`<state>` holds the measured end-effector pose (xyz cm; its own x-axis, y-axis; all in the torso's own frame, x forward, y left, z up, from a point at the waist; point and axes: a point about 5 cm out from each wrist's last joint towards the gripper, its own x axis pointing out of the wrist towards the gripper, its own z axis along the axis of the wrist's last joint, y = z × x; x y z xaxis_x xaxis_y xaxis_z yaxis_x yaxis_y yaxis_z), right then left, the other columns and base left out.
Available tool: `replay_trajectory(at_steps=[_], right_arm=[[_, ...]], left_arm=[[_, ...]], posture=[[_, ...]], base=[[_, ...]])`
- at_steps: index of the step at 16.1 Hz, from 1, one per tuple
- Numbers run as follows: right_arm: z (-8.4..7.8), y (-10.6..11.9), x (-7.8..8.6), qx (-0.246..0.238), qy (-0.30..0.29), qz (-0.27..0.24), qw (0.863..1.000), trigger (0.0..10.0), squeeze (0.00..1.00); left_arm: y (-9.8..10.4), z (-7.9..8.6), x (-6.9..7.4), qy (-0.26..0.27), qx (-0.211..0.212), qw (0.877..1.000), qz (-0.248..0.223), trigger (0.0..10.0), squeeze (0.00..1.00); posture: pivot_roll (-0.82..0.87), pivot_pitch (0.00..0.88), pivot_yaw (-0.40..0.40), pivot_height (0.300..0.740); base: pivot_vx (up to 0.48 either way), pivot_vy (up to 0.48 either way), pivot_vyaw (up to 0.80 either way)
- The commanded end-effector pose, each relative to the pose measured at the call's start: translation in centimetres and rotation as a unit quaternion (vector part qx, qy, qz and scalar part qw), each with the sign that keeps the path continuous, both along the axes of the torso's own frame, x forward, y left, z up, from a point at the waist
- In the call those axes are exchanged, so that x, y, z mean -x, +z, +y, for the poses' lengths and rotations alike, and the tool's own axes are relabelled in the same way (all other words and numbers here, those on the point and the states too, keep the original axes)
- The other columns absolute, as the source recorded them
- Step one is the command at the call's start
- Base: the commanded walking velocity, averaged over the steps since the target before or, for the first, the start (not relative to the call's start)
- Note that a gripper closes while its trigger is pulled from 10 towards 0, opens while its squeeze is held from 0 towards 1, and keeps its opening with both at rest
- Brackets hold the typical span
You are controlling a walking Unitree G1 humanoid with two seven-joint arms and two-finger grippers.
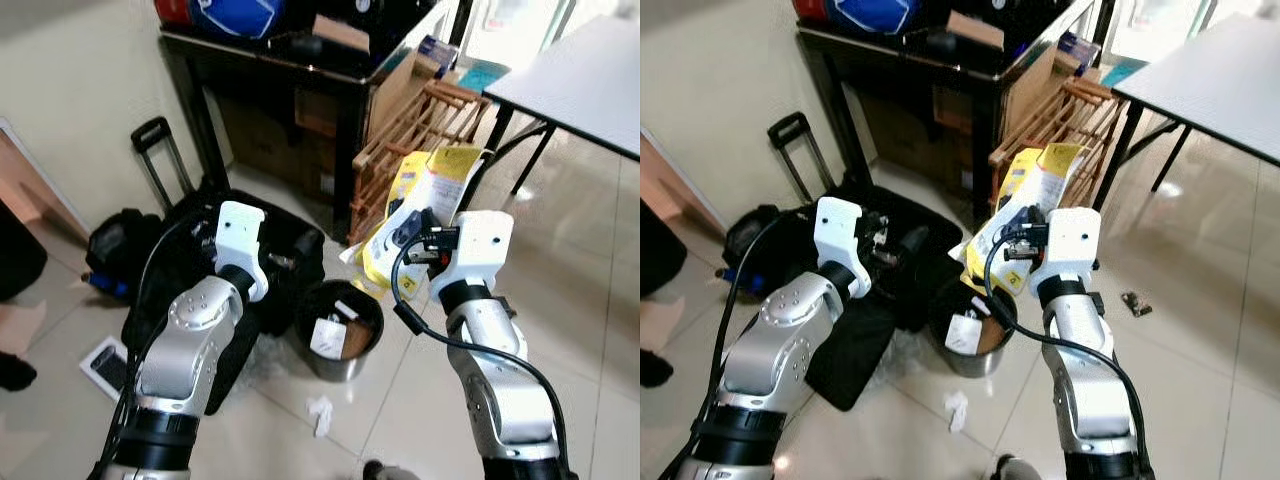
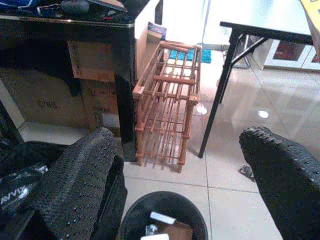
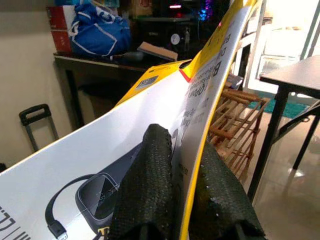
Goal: Picking trash to rubbish bin
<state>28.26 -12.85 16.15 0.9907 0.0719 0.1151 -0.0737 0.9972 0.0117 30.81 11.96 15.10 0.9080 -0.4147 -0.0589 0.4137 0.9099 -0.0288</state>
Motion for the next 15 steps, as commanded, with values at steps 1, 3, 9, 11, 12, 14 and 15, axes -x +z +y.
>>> replay_trajectory(at_steps=[1,3,9,11,12,14,15], right_arm=[[0.13,0.45,0.09,0.0,0.004,-0.008,1.0,10.0,0.0],[0.18,0.47,0.09,0.0,0.005,-0.009,1.0,10.0,0.0],[0.19,0.46,0.09,0.001,0.004,-0.009,1.0,10.0,0.0],[0.2,0.45,0.09,0.0,0.004,-0.009,1.0,10.0,0.0],[0.21,0.44,0.09,-0.001,0.004,-0.009,1.0,10.0,0.0],[0.31,0.42,0.04,-0.002,0.005,-0.008,1.0,10.0,0.0],[0.3,0.41,0.04,-0.002,0.005,-0.008,1.0,10.0,0.0]], left_arm=[[0.13,0.08,0.16,-0.005,0.002,1.0,-0.004,10.0,0.0],[0.09,0.09,0.2,-0.006,0.001,1.0,-0.002,10.0,0.0],[-0.05,0.04,0.25,-0.008,-0.001,1.0,0.001,10.0,0.0],[-0.08,0.04,0.26,-0.008,-0.002,1.0,0.001,10.0,0.0],[-0.08,0.05,0.27,-0.008,-0.003,1.0,0.002,10.0,0.0],[-0.08,0.18,0.23,-0.001,-0.003,1.0,0.0,10.0,0.0],[-0.09,0.21,0.25,0.0,-0.005,1.0,-0.001,10.0,0.0]], posture=[[0.01,0.123,0.052,0.74],[0.01,0.123,0.052,0.74],[0.01,0.123,0.054,0.74],[0.01,0.123,0.054,0.74],[0.01,0.123,0.054,0.74],[0.01,0.124,0.054,0.74],[0.01,0.124,0.054,0.74]], base=[[0.371,0.0,0.0],[0.375,0.0,0.0],[0.411,0.0,0.0],[0.48,0.0,0.0],[0.371,0.0,0.0],[0.184,0.0,0.0],[0.0,0.0,0.0]])
